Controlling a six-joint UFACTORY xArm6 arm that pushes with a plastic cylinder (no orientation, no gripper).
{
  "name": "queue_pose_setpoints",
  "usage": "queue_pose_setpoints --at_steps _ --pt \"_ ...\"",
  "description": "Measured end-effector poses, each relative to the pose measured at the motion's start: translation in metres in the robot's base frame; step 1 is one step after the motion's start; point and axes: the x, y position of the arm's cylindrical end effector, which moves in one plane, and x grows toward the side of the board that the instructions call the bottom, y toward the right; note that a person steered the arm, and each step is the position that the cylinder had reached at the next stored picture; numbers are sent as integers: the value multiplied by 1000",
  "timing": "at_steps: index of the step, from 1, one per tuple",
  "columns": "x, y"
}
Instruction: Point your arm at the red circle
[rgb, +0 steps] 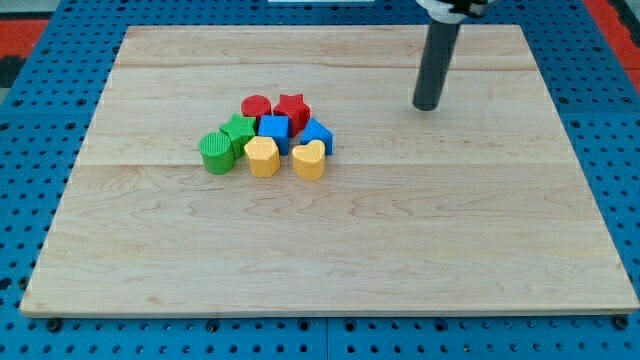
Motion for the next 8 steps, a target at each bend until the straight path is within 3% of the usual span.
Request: queue_pose_setpoints --at_steps 8 --pt "-22 -114"
